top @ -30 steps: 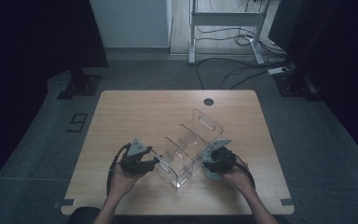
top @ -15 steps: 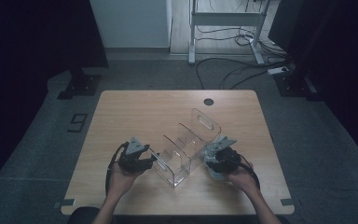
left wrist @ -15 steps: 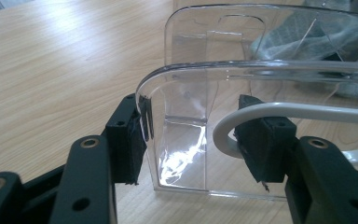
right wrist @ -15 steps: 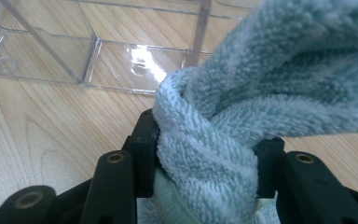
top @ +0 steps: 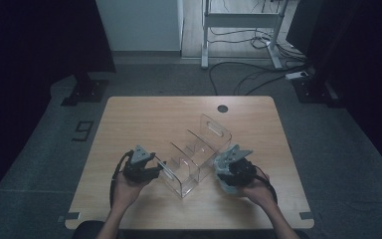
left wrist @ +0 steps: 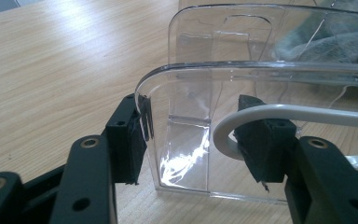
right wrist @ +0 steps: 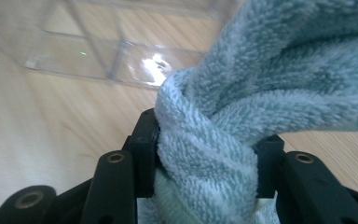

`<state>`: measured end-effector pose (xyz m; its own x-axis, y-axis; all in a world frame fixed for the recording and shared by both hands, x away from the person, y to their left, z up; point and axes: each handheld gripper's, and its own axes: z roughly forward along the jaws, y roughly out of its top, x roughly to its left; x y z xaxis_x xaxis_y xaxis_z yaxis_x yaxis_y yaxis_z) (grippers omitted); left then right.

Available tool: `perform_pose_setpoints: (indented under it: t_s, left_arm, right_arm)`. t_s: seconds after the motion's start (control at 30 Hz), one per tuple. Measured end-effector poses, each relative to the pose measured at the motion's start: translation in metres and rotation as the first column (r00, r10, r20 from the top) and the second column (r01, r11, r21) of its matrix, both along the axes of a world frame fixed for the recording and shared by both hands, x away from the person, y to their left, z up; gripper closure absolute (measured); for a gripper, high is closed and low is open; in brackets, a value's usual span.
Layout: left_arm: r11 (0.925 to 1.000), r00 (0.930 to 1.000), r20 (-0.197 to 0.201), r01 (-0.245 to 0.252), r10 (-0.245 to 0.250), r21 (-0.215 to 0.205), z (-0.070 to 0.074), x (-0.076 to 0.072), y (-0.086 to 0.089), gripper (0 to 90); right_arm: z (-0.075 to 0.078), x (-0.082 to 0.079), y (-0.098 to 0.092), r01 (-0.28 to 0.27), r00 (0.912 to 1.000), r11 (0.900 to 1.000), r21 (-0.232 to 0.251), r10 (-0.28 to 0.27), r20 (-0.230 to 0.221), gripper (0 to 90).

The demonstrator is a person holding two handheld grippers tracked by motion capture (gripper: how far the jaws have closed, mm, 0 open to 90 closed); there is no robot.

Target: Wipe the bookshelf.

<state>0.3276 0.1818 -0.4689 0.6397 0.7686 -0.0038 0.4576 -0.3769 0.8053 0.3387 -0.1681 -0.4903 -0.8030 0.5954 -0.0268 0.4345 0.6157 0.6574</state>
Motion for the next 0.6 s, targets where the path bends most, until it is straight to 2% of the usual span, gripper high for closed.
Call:
perform_pose_setpoints:
  t_s: [0.27, 0.4, 0.6]
  left_arm:
    - [0.9999, 0.9999, 0.003, 0.012, -0.012, 0.002, 0.000, 0.000, 0.000, 45.1]
    - [0.9999, 0.9999, 0.002, 0.015, -0.015, 0.004, 0.000, -0.001, -0.001, 45.1]
    - [0.9998, 0.9999, 0.002, 0.017, -0.017, 0.004, 0.000, -0.003, -0.003, 45.0]
  right_arm:
    - [0.003, -0.012, 0.022, -0.092, 0.9958, 0.995, 0.030, 0.092, 0.001, 54.4]
    - [0.004, -0.015, 0.027, -0.113, 0.9935, 0.992, 0.054, 0.114, -0.007, 54.4]
    - [0.004, -0.018, 0.035, -0.139, 0.9903, 0.988, 0.072, 0.138, 0.008, 54.4]
